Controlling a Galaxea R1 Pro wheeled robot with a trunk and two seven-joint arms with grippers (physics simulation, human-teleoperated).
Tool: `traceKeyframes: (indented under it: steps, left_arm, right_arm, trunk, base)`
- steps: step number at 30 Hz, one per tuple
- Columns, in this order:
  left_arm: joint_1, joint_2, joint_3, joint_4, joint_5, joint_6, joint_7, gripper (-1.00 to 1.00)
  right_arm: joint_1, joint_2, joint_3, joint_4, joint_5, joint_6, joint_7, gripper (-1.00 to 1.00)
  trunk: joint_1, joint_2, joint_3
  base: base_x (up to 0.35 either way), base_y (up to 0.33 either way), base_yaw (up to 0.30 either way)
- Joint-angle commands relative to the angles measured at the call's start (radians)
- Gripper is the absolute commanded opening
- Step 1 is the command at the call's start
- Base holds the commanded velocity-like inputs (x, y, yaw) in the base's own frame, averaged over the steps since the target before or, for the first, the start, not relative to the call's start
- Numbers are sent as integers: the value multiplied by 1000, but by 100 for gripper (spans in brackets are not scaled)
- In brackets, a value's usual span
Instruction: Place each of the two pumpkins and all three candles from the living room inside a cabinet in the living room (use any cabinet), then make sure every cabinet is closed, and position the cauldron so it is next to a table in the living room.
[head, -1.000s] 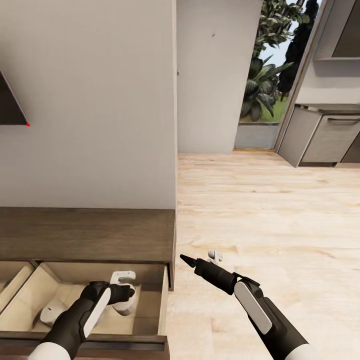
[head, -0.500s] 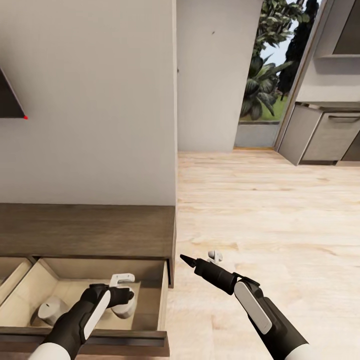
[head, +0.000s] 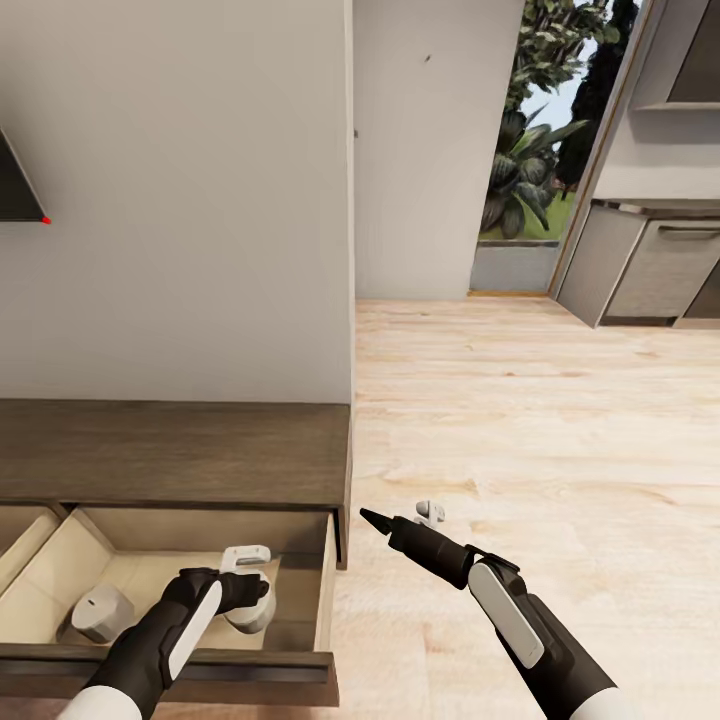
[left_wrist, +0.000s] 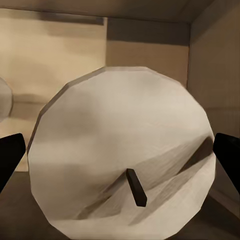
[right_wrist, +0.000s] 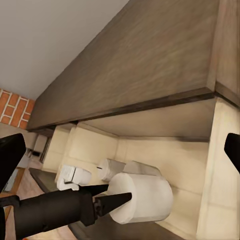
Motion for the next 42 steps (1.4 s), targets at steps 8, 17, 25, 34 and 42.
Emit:
traceKeyframes:
  steps: [8, 17, 25, 34, 42]
  left_arm:
    - [-1, 1, -4, -3, 10, 2, 6, -100]
    - [-1, 1, -5, -1, 9, 2, 6, -100]
    - [-1, 2, -5, -1, 9, 2, 6, -100]
    - [-1, 2, -5, -1, 9, 2, 6, -100]
    - [-1, 2, -3, -3, 10, 2, 6, -100]
  right_arm:
    - [-1, -1, 1, 2, -8, 4, 0, 100]
    - [-1, -10, 1, 4, -8, 4, 0, 100]
    - [-1, -10, 1, 5, -8, 4, 0, 100]
    - [-1, -10, 1, 6, -7, 4, 0, 100]
    - [-1, -10, 1, 6, -8, 4, 0, 100]
  trunk:
    - [31, -57, -26]
    - [54, -99, -45]
    - [54, -99, -45]
    - [54, -99, -45]
    - [54, -99, -45]
  base:
    - [0, 0, 0]
    - [0, 0, 0]
    - [60, 0, 0]
    - [102, 0, 0]
    - [11, 0, 0]
